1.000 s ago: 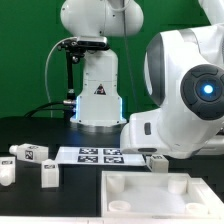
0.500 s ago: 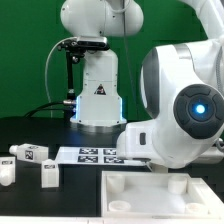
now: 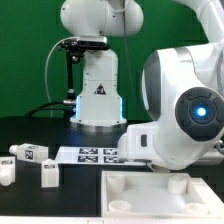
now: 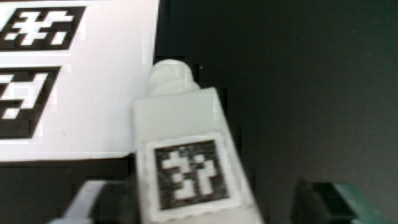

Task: Assemble square table

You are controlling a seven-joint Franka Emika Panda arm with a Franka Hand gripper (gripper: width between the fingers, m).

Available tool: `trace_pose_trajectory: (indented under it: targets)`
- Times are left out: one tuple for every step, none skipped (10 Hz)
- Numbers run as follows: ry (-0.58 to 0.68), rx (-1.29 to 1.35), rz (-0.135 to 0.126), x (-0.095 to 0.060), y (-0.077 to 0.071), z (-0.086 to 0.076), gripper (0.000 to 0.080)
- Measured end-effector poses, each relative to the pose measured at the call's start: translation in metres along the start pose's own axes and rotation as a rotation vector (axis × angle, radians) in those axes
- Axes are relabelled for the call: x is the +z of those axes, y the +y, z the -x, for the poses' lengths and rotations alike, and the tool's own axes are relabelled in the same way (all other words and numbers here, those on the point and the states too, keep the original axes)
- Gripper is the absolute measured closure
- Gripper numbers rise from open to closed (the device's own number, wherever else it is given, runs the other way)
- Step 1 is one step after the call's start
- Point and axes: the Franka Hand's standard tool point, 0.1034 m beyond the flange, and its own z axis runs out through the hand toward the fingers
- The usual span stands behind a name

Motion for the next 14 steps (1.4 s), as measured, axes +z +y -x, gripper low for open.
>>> trace_pose_trajectory:
  targets:
    - [0.000,0.000,0.000,0.000,0.000,0.000,0.0517]
    - [-0.007,0.000,0.000,-0.003,0.000,0.002,0.0517]
    - [-0.004,-0.004,-0.002,-0.016,-0.001,0.007,0.0517]
    - [0.029,-0.014,-0.007,-0.036,-0.003,0.012,0.0517]
    - [0.034,-0.056,-0.011,-0.060,-0.003,0.027,0.0517]
    - [0.066,-0.087,-0.019,-0.087,-0.003,0.036,0.0517]
    - [0.124,-0.082,-0.024,-0.098,-0.005,0.036,0.0517]
    - [0.235,-0.080,-0.031,-0.098,-0.006,0.028,0.0515]
    - [0.298,-0.077,-0.034,-0.097,-0.005,0.028,0.0515]
    - [0.396,-0.081,-0.039,-0.100,-0.005,0.020,0.0515]
    - [0.482,-0.098,-0.041,-0.101,-0.003,0.008,0.0515]
    - [0.503,-0.166,0.006,-0.118,0.002,0.011,0.0515]
    - [0.571,-0.228,0.056,-0.162,-0.001,0.013,0.0515]
    - [0.664,-0.257,0.085,-0.187,-0.009,0.007,0.0515]
